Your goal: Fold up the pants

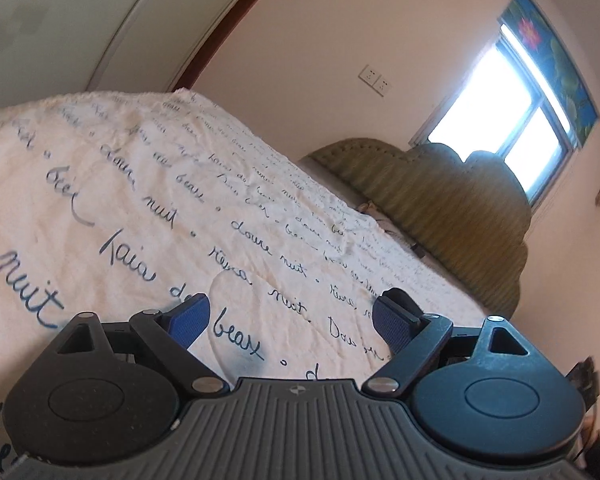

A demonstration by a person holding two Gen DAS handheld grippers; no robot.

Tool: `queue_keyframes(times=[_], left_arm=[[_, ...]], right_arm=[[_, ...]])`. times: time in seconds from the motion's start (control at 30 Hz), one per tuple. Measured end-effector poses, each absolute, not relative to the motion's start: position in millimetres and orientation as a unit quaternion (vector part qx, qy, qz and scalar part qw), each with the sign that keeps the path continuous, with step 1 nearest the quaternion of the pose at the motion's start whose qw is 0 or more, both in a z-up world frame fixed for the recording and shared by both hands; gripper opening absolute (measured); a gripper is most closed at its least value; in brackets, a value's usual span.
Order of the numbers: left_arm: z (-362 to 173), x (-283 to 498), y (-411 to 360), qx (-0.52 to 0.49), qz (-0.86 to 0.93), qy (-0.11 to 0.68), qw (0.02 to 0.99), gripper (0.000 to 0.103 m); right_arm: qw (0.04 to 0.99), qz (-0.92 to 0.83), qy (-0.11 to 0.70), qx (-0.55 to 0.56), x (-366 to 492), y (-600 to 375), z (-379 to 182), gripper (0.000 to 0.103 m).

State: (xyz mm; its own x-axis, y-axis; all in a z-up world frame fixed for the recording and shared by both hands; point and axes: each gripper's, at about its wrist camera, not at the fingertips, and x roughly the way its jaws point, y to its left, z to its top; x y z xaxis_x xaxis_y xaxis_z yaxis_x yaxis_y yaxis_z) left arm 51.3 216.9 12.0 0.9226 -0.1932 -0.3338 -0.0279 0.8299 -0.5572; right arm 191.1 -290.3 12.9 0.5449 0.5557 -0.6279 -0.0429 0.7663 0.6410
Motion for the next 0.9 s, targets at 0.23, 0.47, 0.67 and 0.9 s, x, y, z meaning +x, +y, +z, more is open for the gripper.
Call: queue_keyframes(times=[0.23,0.47,0.67,0.9], left_arm=[[64.3,37.8,118.4,-0.159,-0.107,0.164,0.968,0.089],[34.7,46.0,-4.8,0.063,-0.136,0.214,0.965,0.087],[7.4,45.6,-15.1,0.111,-0.119,0.247,0.955,0.084],[1.1,62.1,-3.4,0.106,-0.091,0.289,0.947,0.075]], right_arm=[[0.844,0.218,0.393,0.294,172.5,-303.7,35.1,0.017],[0.784,0.256,0.360,0.436,173.5,-339.1,-40.4,0.018],[0.781,0.261,0.349,0.448,173.4,-338.8,-39.7,0.018],[0.772,0.266,0.348,0.460,177.7,-344.3,-44.8,0.018]])
